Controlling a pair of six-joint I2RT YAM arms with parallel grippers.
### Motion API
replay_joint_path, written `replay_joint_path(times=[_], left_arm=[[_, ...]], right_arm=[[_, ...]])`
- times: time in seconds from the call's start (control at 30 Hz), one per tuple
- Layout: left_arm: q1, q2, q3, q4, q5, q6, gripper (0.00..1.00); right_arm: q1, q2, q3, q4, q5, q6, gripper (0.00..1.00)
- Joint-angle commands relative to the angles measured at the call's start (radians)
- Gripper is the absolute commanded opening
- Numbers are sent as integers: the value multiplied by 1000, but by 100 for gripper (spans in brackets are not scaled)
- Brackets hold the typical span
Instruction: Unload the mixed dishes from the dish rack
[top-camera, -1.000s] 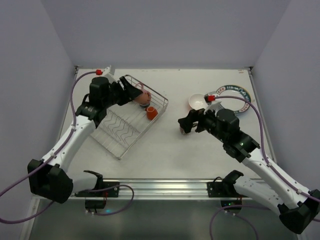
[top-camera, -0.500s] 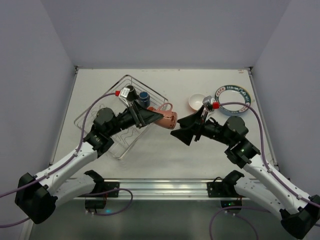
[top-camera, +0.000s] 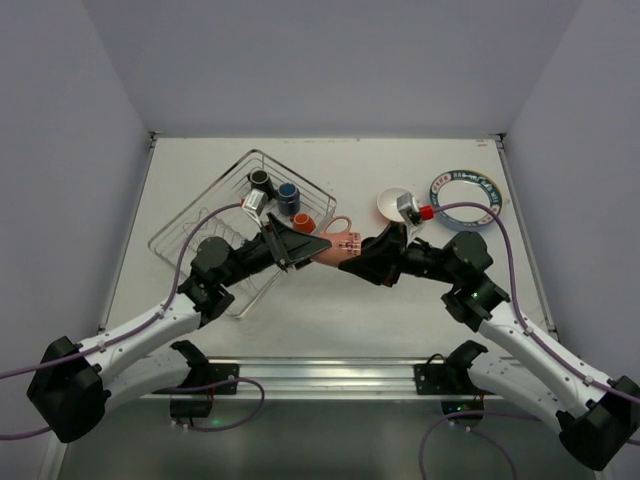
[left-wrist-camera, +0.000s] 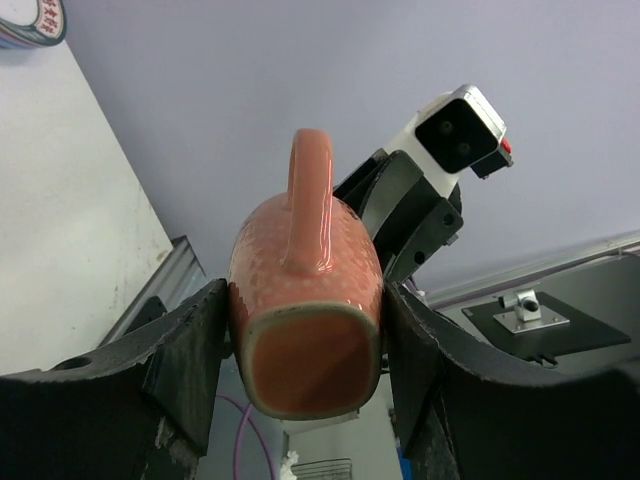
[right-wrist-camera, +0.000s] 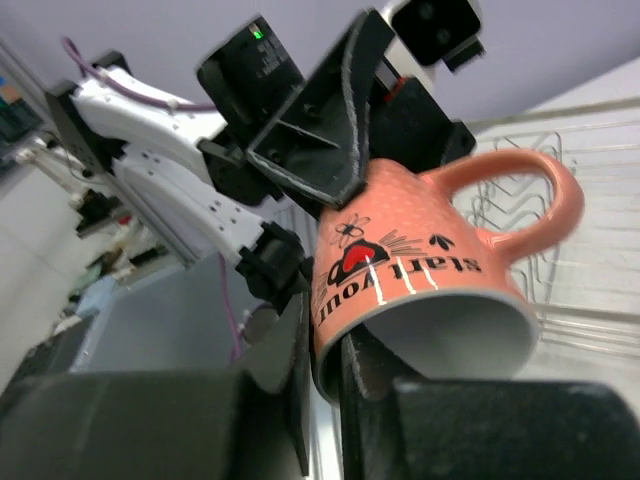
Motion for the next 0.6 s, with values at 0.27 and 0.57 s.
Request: replay_joint_path(times=[0.27, 0.57], left_arm=[[-21, 28, 62, -32, -88, 93, 90], [-21, -53, 305, -614, -567, 469, 100]], right_arm=[[3, -125, -14, -37, 108, -86, 0], [2, -150, 230, -755, 700, -151, 0]])
